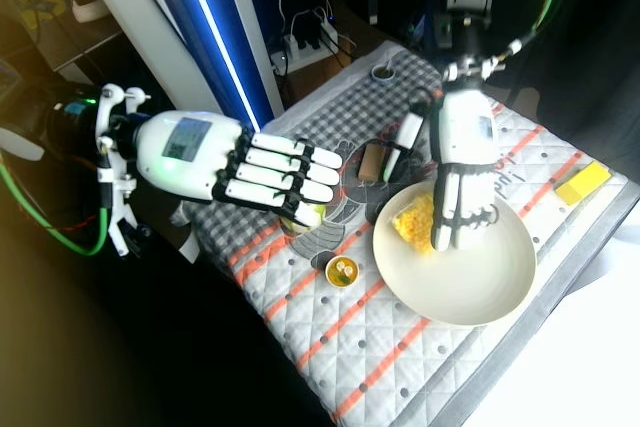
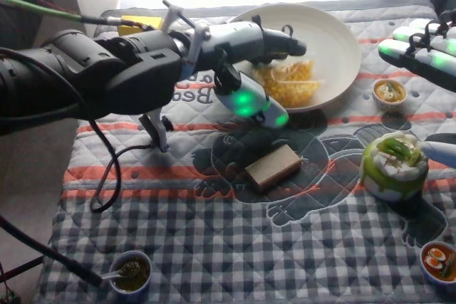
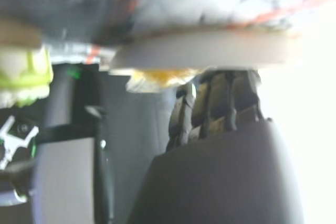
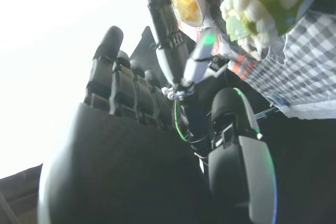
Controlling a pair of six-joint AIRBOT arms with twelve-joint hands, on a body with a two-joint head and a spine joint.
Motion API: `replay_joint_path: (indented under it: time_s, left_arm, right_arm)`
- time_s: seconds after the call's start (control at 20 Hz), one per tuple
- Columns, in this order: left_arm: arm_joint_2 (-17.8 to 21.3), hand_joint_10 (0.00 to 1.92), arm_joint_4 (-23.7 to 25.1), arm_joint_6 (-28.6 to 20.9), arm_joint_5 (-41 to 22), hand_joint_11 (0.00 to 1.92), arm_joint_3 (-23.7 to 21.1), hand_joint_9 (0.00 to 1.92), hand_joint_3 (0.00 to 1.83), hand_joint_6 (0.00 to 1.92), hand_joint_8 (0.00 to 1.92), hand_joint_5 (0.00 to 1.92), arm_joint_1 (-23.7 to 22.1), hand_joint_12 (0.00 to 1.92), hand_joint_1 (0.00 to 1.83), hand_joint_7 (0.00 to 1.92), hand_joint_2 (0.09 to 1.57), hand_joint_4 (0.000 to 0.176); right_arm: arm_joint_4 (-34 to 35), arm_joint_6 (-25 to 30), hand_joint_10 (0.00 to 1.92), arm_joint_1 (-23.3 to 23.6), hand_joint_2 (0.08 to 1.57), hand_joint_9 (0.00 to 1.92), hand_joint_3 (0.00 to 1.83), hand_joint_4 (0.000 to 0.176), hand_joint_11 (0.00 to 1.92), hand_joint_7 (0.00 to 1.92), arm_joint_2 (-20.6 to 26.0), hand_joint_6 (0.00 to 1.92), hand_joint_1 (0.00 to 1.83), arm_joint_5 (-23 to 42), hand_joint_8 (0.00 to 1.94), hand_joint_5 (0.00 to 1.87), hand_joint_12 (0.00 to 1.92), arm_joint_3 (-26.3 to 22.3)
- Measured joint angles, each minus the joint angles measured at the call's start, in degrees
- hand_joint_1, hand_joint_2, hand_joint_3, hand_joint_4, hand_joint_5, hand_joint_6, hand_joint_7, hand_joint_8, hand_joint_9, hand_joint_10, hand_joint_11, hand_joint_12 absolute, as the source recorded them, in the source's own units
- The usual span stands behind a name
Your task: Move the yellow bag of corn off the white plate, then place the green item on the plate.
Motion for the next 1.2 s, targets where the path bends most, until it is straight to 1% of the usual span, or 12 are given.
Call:
replay_joint_path:
  time_s: [0.15, 0.35, 0.4, 0.45, 0.5, 0.55, 0.6, 0.7, 0.75, 0.8, 1.1, 1.2]
  left_arm:
    - [-0.8, 1.92, -2.9, -0.7, -0.9, 1.21, 1.4, 1.09, 0.00, 1.50, 1.88, 0.68, 1.0, 1.92, 1.02, 0.86, 1.28, 0.000]
    - [-0.8, 1.92, -3.9, -0.3, -1.6, 1.36, 1.8, 1.28, 0.00, 1.28, 1.92, 0.80, 1.0, 1.92, 1.12, 1.05, 1.21, 0.000]
    - [-0.7, 1.92, -4.5, -0.3, -1.7, 1.51, 1.6, 1.43, 0.00, 1.79, 1.92, 0.92, 1.0, 1.92, 1.31, 1.25, 1.10, 0.000]
    - [0.0, 1.92, -5.2, -0.3, -1.7, 1.61, 0.7, 1.50, 0.00, 1.90, 1.92, 1.09, 1.0, 1.92, 1.41, 1.35, 1.10, 0.000]
    - [1.2, 1.92, -6.0, -0.3, -1.8, 1.54, -0.9, 1.43, 0.00, 1.92, 1.92, 1.09, 1.4, 1.92, 1.35, 1.28, 1.10, 0.000]
    - [2.9, 1.92, -6.3, -0.3, -2.2, 1.45, -2.9, 1.32, 0.48, 1.60, 1.92, 0.83, 1.9, 1.92, 1.15, 1.15, 0.98, 0.000]
    - [5.2, 1.92, -6.3, -0.3, -2.6, 1.44, -5.2, 1.31, 0.34, 1.86, 1.92, 0.84, 2.2, 1.92, 1.32, 1.13, 0.99, 0.000]
    - [9.6, 1.92, -6.2, -0.5, -5.7, 1.36, -9.4, 1.27, 0.26, 1.43, 1.92, 0.76, 2.7, 1.92, 1.12, 1.09, 1.11, 0.000]
    - [13.7, 1.92, -4.2, -4.1, -10.4, 1.36, -13.4, 1.25, 0.43, 1.49, 1.92, 0.74, 3.8, 1.92, 1.10, 1.08, 1.05, 0.000]
    - [17.6, 1.92, -2.2, -8.1, -16.2, 1.44, -17.5, 1.32, 0.13, 1.90, 1.92, 0.94, 5.9, 1.92, 1.36, 1.16, 1.11, 0.000]
    - [29.2, 1.92, 3.7, -15.1, -31.3, 1.51, -31.3, 1.39, 0.06, 1.92, 1.92, 1.03, 17.6, 1.92, 1.55, 1.24, 1.11, 0.000]
    - [30.1, 1.92, 4.3, -15.7, -32.8, 1.55, -32.5, 1.41, 0.04, 1.92, 1.92, 1.03, 20.1, 1.92, 1.43, 1.24, 1.10, 0.000]
  right_arm:
    - [0.3, 0.0, 0.00, 0.0, 1.34, 0.00, 0.00, 0.000, 0.00, 0.00, -0.2, 0.00, 0.51, 0.2, 0.00, 0.00, 0.49, 0.0]
    - [0.7, 0.0, 0.00, -0.4, 1.37, 0.01, 0.00, 0.000, 0.00, 0.00, -0.3, 0.00, 0.46, -0.1, 0.00, 0.00, 0.47, 0.0]
    - [0.7, 0.0, 0.01, -0.4, 1.37, 0.02, 0.00, 0.000, 0.00, 0.00, -0.3, 0.00, 0.46, -0.1, 0.00, 0.00, 0.52, 0.1]
    - [0.7, 0.0, 0.01, -0.4, 1.38, 0.03, 0.00, 0.000, 0.00, 0.00, -0.3, 0.00, 0.43, 0.0, 0.00, 0.00, 0.57, 0.1]
    - [0.7, 0.0, 0.01, -0.4, 1.38, 0.04, 0.00, 0.000, 0.00, 0.00, -0.3, 0.00, 0.44, 0.1, 0.00, 0.00, 0.61, 0.1]
    - [0.7, 0.0, 0.01, -0.4, 1.37, 0.03, 0.00, 0.000, 0.00, 0.00, -0.3, 0.00, 0.43, 0.0, 0.00, 0.00, 0.59, 0.1]
    - [0.8, 0.0, 0.01, -0.4, 1.37, 0.04, 0.00, 0.000, 0.00, 0.00, -0.3, 0.00, 0.42, 0.0, 0.00, 0.00, 0.57, 0.1]
    - [1.0, 0.0, 0.01, -0.5, 1.37, 0.04, 0.00, 0.000, 0.00, 0.00, -0.4, 0.00, 0.40, 0.0, 0.00, 0.00, 0.56, 0.2]
    - [1.0, 0.0, 0.01, -0.6, 1.37, 0.04, 0.00, 0.000, 0.00, 0.00, -0.6, 0.00, 0.41, 0.3, 0.00, 0.00, 0.63, 0.2]
    - [1.1, 0.0, 0.01, -0.6, 1.37, 0.05, 0.00, 0.000, 0.00, 0.00, -0.6, 0.00, 0.46, 0.0, 0.00, 0.00, 0.70, 0.2]
    - [1.7, 0.1, 0.00, -1.0, 1.38, 0.01, 0.00, 0.000, 0.00, 0.00, -0.6, 0.00, 0.43, 0.0, 0.00, 0.00, 0.54, 0.2]
    - [1.7, 0.2, 0.00, -1.0, 1.38, 0.01, 0.00, 0.000, 0.00, 0.00, -0.6, 0.00, 0.45, 0.0, 0.00, 0.00, 0.53, 0.2]
